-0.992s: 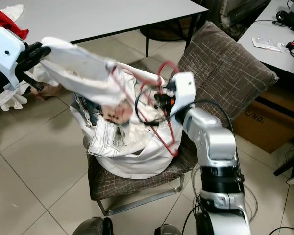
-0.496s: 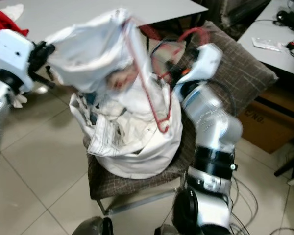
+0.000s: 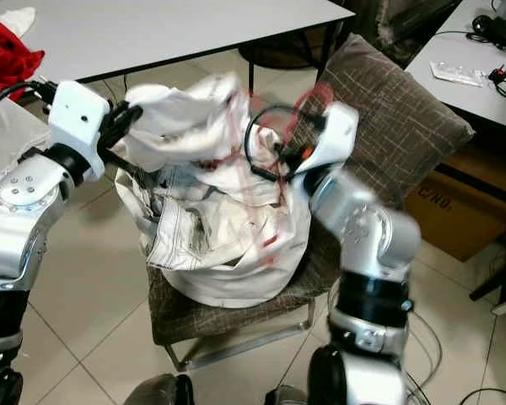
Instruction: Hang hanger
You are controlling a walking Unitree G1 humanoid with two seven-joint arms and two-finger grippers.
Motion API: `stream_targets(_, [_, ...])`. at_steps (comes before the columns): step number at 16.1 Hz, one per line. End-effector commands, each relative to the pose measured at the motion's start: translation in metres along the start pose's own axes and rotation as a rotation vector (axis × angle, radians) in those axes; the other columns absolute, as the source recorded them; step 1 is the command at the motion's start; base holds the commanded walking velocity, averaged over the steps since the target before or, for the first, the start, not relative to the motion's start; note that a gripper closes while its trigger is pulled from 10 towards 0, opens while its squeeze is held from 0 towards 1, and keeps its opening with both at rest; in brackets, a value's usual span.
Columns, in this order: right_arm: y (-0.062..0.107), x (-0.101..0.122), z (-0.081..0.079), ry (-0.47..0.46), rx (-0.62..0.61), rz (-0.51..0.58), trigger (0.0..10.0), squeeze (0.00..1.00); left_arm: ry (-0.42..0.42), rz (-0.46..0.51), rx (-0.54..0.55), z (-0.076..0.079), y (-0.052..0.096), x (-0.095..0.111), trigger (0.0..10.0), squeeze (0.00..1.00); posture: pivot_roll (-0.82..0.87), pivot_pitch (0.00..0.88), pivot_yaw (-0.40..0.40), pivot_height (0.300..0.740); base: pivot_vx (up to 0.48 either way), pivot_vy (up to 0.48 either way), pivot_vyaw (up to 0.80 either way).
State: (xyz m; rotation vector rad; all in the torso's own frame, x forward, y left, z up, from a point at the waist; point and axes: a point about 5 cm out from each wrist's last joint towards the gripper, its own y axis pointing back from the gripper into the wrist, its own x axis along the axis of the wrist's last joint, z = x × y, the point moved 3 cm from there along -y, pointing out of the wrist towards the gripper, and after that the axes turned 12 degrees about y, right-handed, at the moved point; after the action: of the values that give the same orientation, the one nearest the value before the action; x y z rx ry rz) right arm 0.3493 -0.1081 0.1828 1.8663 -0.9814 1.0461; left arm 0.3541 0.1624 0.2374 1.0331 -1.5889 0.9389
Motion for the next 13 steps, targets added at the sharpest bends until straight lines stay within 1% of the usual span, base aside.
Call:
stream_targets(1, [0.006,-0.006,-0.006,-0.009,0.031,-0.015,10.0,0.0,-0.009,0.029,0.033,-0.009,-0.004,0.01,10.0,0.0,-0.01,0.049,-0.003,0.74,0.0,0.0,0.0])
stream_targets(3, [0.01,-0.03,-0.019,0.003,0.107,-0.089,10.0,0.0,-0.032,0.042,0.045,-0.017,-0.007,0.015,10.0,0.0,-0.01,0.045,0.006,0.74,0.0,0.0,0.0])
stream_targets(4, [0.011,-0.041,-0.028,-0.028,0.163,-0.122,10.0,0.0,-0.057,0.057,0.039,-0.02,-0.01,0.02,10.0,0.0,-0.01,0.044,0.009,0.74,0.0,0.0,0.0])
stream_targets(6, [0.012,-0.043,-0.031,-0.059,0.179,-0.131,10.0,0.0,-0.084,0.071,0.029,-0.021,-0.01,0.024,10.0,0.0,-0.01,0.042,0.011,0.74,0.0,0.0,0.0])
stream_targets(8, [0.012,-0.043,-0.031,-0.059,0.179,-0.131,10.0,0.0,-0.084,0.071,0.029,-0.021,-0.01,0.024,10.0,0.0,-0.01,0.042,0.011,0.74,0.0,0.0,0.0])
stream_targets(9, [0.014,-0.046,-0.032,-0.077,0.178,-0.141,10.0,0.0,-0.097,0.08,0.02,-0.022,-0.012,0.026,10.0,0.0,-0.01,0.042,0.012,0.74,0.0,0.0,0.0])
stream_targets(11, [0.018,-0.046,-0.034,-0.165,0.182,-0.133,10.0,0.0,-0.141,0.1,-0.003,-0.021,-0.014,0.028,10.0,0.0,-0.01,0.044,0.015,0.74,0.0,0.0,0.0])
stream_targets(12, [0.02,-0.043,-0.035,-0.248,0.201,-0.11,10.0,0.0,-0.188,0.104,-0.027,-0.016,-0.015,0.027,10.0,0.0,-0.01,0.046,0.017,0.74,0.0,0.0,0.0])
stream_targets(13, [0.021,-0.043,-0.035,-0.274,0.2,-0.106,10.0,0.0,-0.197,0.11,-0.036,-0.013,-0.015,0.027,10.0,0.0,-0.01,0.046,0.017,0.74,0.0,0.0,0.0])
